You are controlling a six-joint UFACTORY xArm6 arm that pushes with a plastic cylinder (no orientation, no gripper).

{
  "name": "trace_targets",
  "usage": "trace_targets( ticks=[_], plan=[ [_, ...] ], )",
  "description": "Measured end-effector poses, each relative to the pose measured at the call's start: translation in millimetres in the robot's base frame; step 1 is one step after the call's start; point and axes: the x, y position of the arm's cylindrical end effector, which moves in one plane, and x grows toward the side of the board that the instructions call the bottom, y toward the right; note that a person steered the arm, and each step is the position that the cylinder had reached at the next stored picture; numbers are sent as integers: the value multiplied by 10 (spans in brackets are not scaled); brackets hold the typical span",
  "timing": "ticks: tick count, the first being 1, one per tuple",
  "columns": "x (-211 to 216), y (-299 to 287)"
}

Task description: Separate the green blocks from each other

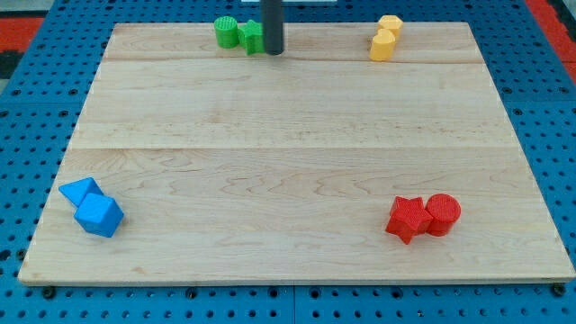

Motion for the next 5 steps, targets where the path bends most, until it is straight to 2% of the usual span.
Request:
trace_targets(
  ticks=[1, 3, 5],
  plan=[
    [-431, -144],
    [71, -1064],
    [-219, -924]
  ],
)
